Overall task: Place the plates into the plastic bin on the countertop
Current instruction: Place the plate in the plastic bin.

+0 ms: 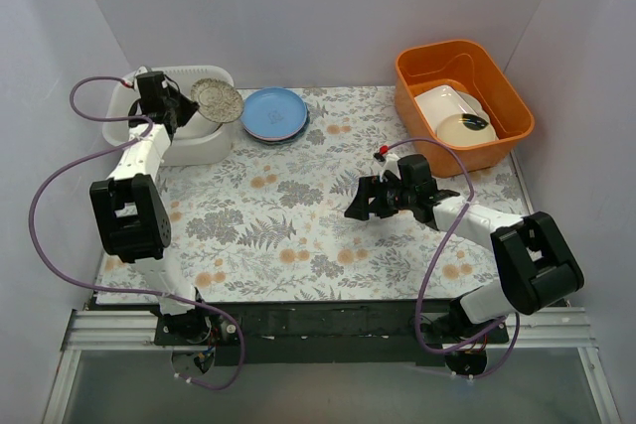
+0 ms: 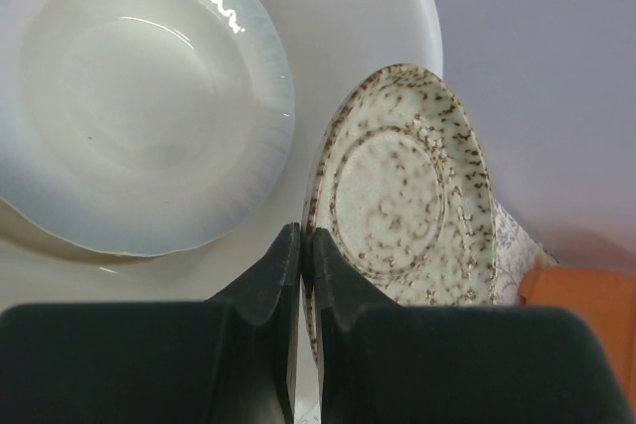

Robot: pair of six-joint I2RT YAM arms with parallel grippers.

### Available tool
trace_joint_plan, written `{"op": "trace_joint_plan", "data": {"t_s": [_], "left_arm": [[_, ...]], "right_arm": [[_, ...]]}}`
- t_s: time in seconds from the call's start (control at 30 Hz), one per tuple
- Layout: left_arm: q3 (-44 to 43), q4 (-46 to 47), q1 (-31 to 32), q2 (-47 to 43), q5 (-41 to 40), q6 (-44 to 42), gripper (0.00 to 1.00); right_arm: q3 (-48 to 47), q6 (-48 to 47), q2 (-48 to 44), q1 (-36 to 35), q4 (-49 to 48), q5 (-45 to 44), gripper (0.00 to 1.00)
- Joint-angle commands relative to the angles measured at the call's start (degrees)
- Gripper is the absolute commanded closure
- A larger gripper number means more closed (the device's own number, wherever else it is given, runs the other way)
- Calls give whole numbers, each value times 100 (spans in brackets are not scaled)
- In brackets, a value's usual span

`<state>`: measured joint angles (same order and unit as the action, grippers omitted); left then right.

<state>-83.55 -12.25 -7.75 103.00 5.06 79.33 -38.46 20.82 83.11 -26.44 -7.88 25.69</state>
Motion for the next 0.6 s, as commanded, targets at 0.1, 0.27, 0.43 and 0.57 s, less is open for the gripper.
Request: {"op": "trace_joint_plan", "data": {"t_s": [0.1,0.27,0.43,0.57], "left_arm": [[-144,153,-314,-483,-295,170,100],[-65,223,-438,-500,-400,206,100],[-74,205,-535,-387,-436,285,100],[-39,223,-552,-298,-610,329,100]], "right_arm": [[-30,-25,-58,-19,-214,155,10],[5,-69,-339,-19,-91,41,10],[-4,-96,-480,-19,111,-82,10],[75,-96,-594,-20,172,-135,10]]}}
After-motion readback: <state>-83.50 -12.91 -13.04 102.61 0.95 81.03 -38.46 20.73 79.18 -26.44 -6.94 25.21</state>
